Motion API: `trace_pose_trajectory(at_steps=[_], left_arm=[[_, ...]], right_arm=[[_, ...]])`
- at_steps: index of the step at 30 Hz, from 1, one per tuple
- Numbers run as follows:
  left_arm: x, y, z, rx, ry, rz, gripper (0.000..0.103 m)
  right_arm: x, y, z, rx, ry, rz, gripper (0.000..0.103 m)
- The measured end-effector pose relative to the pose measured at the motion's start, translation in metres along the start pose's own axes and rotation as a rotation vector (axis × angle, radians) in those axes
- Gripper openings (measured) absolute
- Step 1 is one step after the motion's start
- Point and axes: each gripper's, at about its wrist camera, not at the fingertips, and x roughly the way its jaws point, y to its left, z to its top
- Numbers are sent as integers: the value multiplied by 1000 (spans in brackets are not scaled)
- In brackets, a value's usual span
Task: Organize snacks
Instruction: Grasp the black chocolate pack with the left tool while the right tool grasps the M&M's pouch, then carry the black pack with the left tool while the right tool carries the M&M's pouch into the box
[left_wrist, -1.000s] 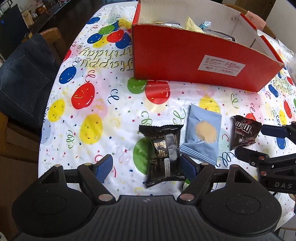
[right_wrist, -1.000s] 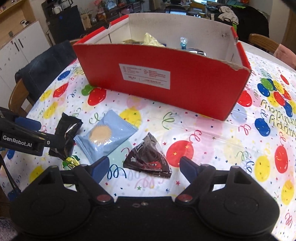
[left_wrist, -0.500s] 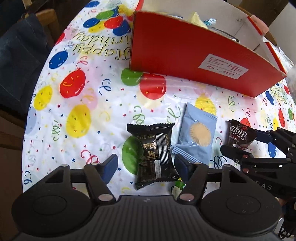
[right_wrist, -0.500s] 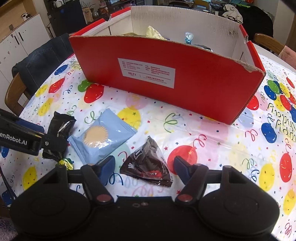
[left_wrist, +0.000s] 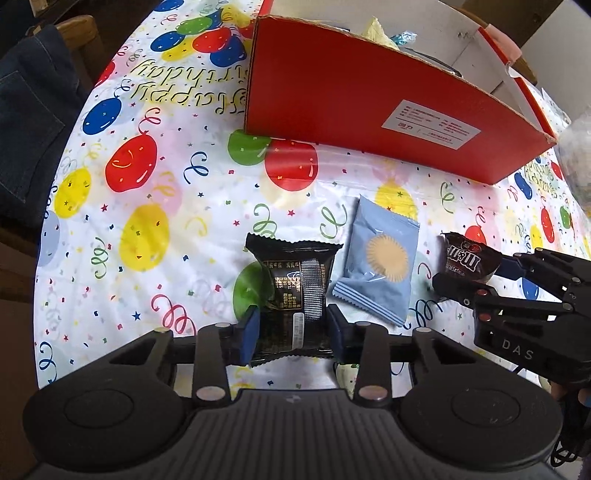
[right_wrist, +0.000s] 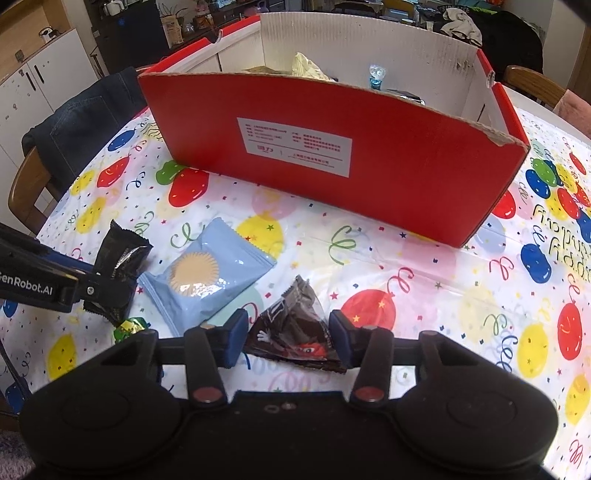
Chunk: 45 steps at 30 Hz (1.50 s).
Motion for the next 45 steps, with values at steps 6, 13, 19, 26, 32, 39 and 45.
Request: trace_pose_trajectory(at_steps=[6,13,19,26,32,39,45], left_arm=[[-4,5,-1,-9,-2,-8,35],[-18,17,-6,-38,-18,-46,34],[-36,27,-9,-68,-58,-62,34],[-68,27,-6,-59,-129,-90,34],[-90,20,6,-48,-180,-112,34],[-111,1,29,7,-249,-106,34],[-121,-15,52,51,-291,-89,34]], right_arm=[[-12,1,-2,30,-14,5,46],[-32,4,-3,64,-35,17,45],[-51,7,-3,103,-59,36,45],[-77,7,1,152,-111,49,45],[-100,2,13,167,-176,45,45],[-114,-8,34,157,-234,23,45],[-118,-20,56,140,-277,4,45]])
